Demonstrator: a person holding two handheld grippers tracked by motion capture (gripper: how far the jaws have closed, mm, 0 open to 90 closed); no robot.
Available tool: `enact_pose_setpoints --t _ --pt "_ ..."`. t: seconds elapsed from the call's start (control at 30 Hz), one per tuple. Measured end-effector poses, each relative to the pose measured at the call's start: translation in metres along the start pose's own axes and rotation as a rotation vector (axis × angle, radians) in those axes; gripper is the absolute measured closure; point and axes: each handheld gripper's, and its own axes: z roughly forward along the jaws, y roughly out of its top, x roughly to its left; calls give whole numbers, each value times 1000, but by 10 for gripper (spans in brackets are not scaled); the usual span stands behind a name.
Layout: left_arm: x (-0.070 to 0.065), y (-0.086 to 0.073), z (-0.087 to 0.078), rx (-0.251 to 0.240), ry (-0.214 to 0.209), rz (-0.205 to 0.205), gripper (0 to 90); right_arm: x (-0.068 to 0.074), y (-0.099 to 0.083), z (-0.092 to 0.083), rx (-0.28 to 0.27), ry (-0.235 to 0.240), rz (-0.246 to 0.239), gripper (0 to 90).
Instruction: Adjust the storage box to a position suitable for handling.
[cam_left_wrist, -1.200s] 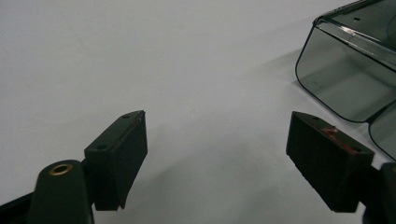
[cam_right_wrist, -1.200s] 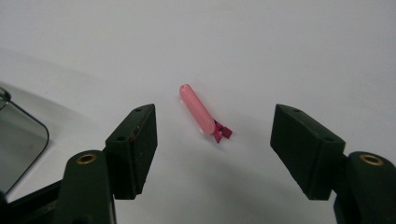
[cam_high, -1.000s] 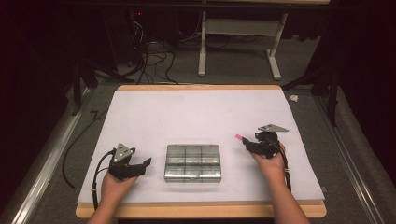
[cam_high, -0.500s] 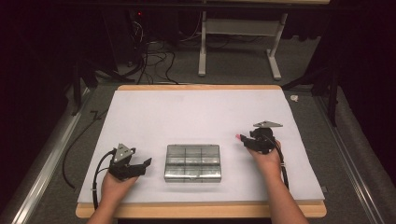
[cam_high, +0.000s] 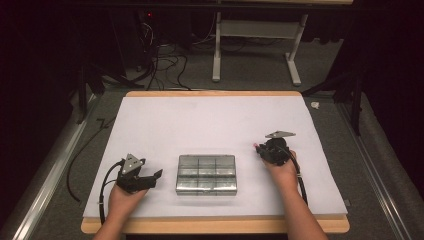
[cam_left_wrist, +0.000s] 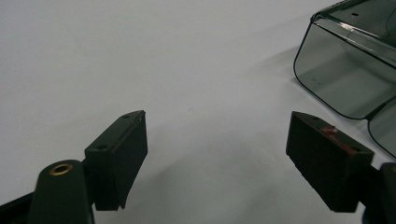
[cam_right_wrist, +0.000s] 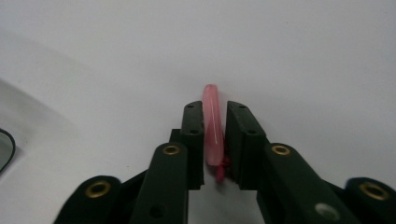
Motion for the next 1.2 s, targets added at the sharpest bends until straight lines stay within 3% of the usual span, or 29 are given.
enact_pose_setpoints --t 0.6,1.2 --pt "0 0 1 4 2 4 216 7 -3 -25 -18 20 -20 835" --pt "0 0 1 2 3 0 230 10 -30 -63 -20 12 1 835"
